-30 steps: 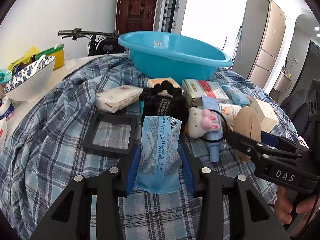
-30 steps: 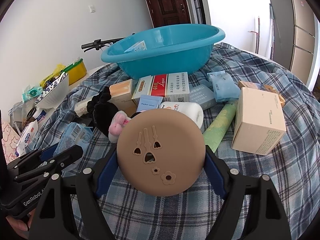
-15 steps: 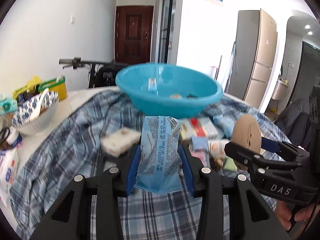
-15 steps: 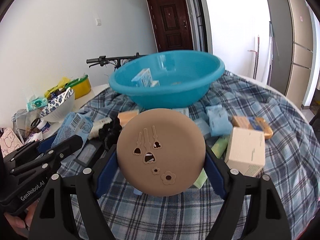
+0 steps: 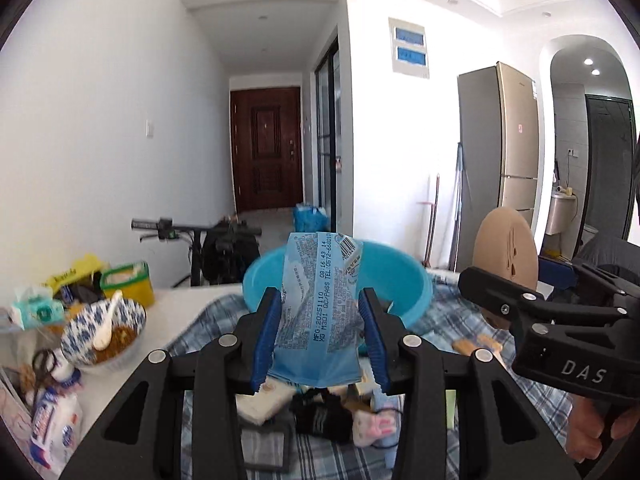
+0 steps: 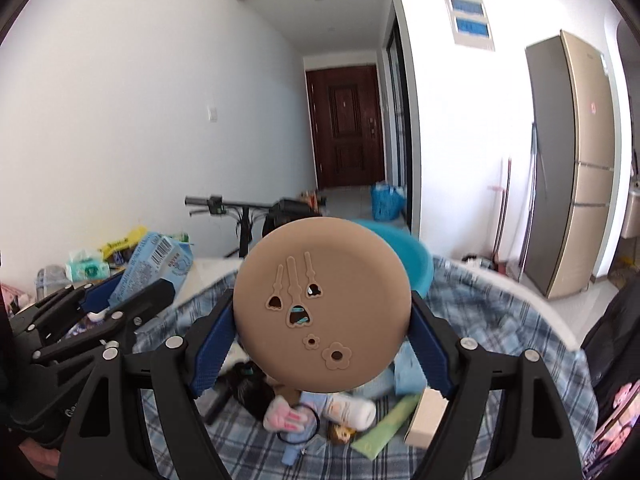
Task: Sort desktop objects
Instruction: 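Lift the blue packet and tan pad and carry both over the teal basin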
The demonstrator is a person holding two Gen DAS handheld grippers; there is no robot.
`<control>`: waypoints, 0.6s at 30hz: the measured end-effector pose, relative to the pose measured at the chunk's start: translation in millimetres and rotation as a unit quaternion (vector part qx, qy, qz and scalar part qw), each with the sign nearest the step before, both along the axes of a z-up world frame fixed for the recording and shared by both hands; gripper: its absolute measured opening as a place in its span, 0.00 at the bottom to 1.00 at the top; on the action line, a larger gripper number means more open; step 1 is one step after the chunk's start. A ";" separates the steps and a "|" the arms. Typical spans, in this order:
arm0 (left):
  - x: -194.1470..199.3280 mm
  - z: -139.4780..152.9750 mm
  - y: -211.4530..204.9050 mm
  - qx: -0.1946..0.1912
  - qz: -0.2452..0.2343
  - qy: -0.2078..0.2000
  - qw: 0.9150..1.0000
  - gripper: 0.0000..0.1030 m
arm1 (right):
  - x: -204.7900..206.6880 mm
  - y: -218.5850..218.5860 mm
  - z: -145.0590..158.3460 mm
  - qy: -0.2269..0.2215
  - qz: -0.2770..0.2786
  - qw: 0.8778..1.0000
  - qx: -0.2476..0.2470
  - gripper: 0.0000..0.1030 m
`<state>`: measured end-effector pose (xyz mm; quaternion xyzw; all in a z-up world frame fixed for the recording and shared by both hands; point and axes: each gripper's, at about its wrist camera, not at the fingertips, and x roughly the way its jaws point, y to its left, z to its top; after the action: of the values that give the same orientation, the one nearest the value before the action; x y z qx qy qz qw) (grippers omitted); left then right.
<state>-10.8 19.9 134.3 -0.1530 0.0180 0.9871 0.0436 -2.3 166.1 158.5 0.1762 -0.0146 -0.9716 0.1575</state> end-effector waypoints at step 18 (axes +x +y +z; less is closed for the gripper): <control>15.1 112.7 7.6 -0.004 -0.012 0.154 0.988 0.41 | 31.0 2.1 102.6 0.169 0.000 0.985 -0.026 0.77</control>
<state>4.4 27.6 246.9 0.0008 0.0299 0.9982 0.0513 28.8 168.2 261.1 0.0052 -0.0130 -0.9867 0.1620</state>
